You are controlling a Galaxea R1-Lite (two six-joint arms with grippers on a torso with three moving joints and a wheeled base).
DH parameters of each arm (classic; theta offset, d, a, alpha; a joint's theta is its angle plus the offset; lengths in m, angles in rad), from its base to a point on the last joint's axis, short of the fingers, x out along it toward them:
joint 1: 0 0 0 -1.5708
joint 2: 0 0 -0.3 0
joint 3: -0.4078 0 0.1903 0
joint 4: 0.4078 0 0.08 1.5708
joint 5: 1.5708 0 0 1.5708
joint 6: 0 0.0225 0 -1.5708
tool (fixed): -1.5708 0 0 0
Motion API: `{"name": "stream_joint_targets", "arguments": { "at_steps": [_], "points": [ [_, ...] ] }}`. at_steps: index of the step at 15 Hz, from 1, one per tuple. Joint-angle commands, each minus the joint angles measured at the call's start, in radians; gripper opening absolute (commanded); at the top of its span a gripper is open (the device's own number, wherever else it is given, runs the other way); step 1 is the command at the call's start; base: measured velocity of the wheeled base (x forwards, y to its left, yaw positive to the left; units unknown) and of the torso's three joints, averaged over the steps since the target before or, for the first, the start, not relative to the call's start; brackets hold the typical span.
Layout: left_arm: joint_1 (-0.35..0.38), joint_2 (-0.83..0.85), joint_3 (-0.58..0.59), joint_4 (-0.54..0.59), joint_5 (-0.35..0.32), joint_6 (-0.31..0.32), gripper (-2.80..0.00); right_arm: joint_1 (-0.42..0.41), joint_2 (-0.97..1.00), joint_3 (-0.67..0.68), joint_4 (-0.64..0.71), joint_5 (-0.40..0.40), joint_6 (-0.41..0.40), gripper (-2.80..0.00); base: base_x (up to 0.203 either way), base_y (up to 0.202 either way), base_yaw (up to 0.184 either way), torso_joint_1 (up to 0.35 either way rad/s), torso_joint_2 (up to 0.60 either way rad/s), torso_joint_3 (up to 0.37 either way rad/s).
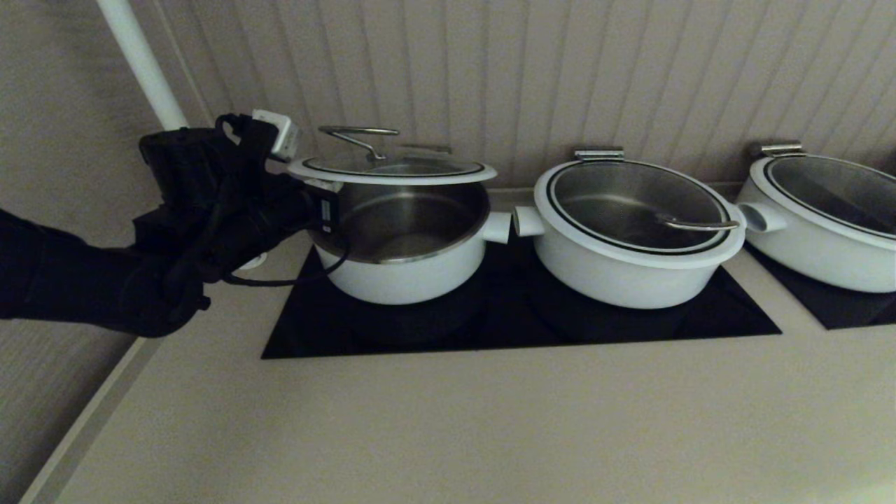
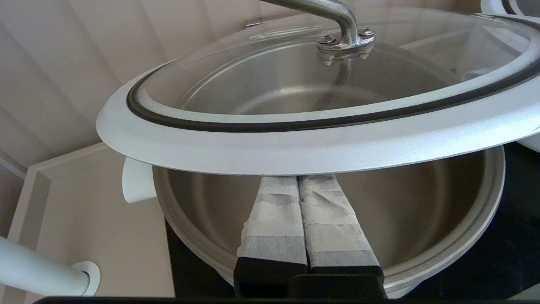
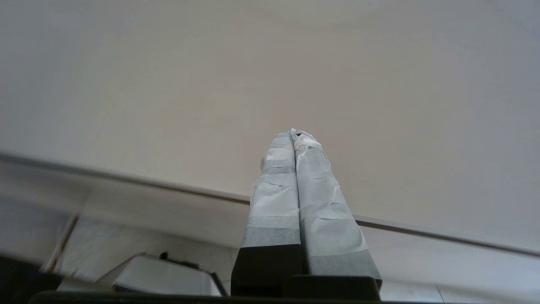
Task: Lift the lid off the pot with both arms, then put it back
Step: Open the pot lid completely
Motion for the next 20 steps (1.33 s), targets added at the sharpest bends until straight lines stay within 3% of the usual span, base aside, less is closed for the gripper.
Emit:
{"name": "stream_joint_targets", "arguments": {
  "at_steps": [1, 4, 13, 20],
  "points": [
    [-0.001, -0.005, 0.0, -0.005, 0.0, 0.002, -2.8, -0.035, -0.005, 0.0, 0.0, 0.001, -0.001, -2.8, 0.0, 0.0, 0.0, 0.0, 0.0, 0.0],
    [-0.001, -0.011, 0.001, -0.005, 0.0, 0.003, -2.8, -0.12, 0.005, 0.0, 0.0, 0.001, -0.001, -2.8, 0.0, 0.0, 0.0, 0.0, 0.0, 0.0],
    [-0.004, -0.016, -0.002, -0.004, 0.002, 0.006, -2.8, -0.149, -0.269, 0.0, 0.0, 0.001, 0.001, -2.8, 0.0, 0.0, 0.0, 0.0, 0.0, 0.0],
    [-0.004, 0.005, -0.052, -0.002, 0.0, 0.006, -2.8, -0.15, -0.284, 0.0, 0.001, 0.001, 0.002, -2.8, 0.0, 0.0, 0.0, 0.0, 0.0, 0.0]
  ]
}}
